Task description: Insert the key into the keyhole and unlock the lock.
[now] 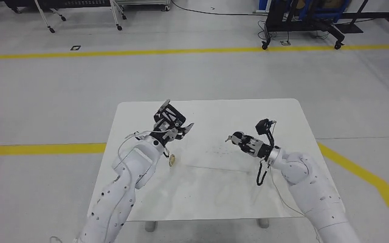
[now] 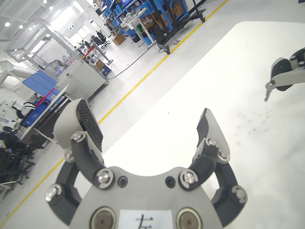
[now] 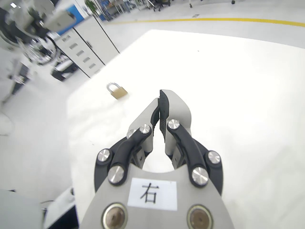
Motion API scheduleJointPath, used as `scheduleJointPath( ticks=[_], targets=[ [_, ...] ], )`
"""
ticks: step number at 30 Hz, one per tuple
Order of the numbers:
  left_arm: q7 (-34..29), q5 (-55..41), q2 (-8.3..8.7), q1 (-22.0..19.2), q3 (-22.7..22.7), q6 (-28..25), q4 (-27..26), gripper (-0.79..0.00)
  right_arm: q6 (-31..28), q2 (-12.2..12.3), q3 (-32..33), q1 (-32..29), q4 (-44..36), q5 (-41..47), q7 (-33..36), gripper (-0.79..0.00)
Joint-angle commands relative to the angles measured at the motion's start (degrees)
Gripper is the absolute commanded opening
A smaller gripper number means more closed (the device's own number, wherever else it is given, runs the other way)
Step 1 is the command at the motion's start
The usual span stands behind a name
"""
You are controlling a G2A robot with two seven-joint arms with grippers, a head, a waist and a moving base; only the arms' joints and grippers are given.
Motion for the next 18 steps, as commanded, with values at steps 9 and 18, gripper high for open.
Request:
scheduleJointPath(
  ticks=[9,18],
  targets=[
    [-6.31,0.60,0.18,-1.72,-1.14,-0.01,1.21,0.000,2.87,-0.25,-1.49,8.50,10.98,36.84,20.13,-0.785],
    [-6.66,-8.46,-0.19,-0.83,-0.87,-2.05,2.19,0.000,3.28,-0.33,-1.66,8.13,10.61,37.56,19.78,-0.785]
  ],
)
